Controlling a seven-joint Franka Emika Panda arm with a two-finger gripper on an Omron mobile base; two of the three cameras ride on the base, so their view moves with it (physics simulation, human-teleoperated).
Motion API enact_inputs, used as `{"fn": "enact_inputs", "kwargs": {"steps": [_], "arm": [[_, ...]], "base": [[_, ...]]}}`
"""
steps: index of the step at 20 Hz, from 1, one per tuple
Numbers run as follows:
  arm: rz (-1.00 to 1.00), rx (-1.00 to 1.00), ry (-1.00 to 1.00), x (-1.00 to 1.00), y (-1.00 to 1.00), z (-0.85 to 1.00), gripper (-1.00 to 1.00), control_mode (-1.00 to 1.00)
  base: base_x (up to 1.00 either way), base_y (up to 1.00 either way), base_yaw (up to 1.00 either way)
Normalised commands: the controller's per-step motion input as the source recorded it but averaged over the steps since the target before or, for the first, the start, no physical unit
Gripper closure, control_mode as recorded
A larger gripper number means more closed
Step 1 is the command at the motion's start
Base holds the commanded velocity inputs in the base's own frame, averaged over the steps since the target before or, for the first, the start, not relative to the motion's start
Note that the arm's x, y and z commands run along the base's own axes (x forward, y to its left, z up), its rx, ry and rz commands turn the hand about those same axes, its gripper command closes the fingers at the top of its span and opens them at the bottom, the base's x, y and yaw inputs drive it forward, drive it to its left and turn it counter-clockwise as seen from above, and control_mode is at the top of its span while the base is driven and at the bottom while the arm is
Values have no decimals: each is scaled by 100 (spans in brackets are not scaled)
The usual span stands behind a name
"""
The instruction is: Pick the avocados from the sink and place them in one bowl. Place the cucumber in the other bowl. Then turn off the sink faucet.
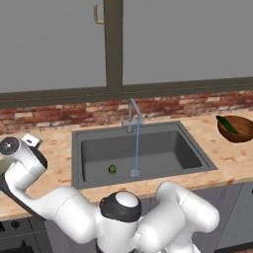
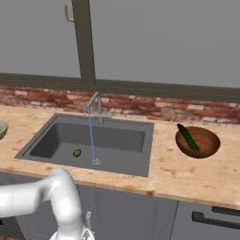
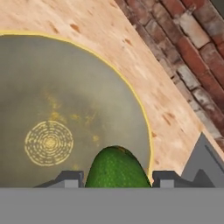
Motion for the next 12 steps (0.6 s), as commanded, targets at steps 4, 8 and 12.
{"fn": "enact_inputs", "kwargs": {"steps": [4,8,12], "arm": [[6,0,2,11,0,-10,100,-100],[5,0,3,16,6,-14,100,-100],[5,0,8,26,16,-19,100,-100]], "base": [[0,0,0],[0,0,0],[0,0,0]]}}
